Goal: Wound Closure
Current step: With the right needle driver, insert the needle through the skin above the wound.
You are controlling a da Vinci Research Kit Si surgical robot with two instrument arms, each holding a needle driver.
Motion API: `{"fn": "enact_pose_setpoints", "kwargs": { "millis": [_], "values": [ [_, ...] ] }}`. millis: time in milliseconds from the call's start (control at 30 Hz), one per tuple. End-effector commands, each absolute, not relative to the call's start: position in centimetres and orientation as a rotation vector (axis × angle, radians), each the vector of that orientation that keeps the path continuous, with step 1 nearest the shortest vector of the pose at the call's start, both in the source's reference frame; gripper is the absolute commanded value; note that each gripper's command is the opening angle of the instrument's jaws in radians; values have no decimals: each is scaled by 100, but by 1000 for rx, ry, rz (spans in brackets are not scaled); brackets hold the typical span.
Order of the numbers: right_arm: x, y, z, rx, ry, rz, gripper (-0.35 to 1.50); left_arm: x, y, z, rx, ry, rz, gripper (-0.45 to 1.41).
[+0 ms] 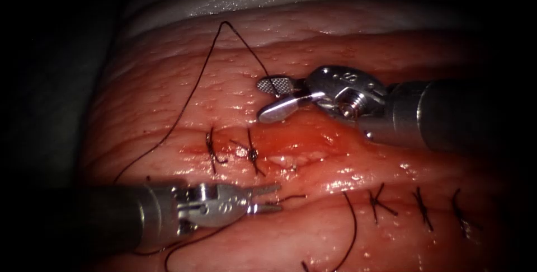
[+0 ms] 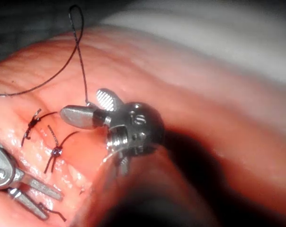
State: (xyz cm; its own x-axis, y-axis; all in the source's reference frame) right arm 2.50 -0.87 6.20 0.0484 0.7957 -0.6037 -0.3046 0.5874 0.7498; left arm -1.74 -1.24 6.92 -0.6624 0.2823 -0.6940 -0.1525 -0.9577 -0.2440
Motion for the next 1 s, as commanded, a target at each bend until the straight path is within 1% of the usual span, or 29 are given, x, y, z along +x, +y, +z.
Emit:
{"fn": "enact_pose_setpoints", "kwargs": {
  "millis": [33,67,100,167,233,467,533,733,867,1000],
  "values": [
    [254,-86,626,481,1256,891,27,-179,-125,697,-1150,-241,2654,4],
    [253,-87,627,468,1251,900,-18,-179,-125,697,-1150,-241,2654,4],
    [252,-87,628,456,1236,907,-35,-179,-125,697,-1150,-241,2654,4],
    [251,-88,630,447,1217,911,-35,-180,-125,697,-1149,-241,2654,4],
    [250,-89,632,513,1157,1003,-35,-180,-126,696,-1149,-241,2654,4],
    [251,-104,633,676,1025,1121,-35,-180,-126,696,-1149,-241,2654,2],
    [252,-109,632,750,952,1186,-35,-180,-126,696,-1149,-241,2653,2],
    [255,-129,623,875,814,1179,-35,-181,-125,696,-1149,-241,2653,2],
    [259,-150,616,943,772,1140,-35,-181,-125,696,-1149,-241,2653,2],
    [260,-164,610,974,770,1126,-35,-181,-124,695,-1150,-243,2652,2]
  ]
}}
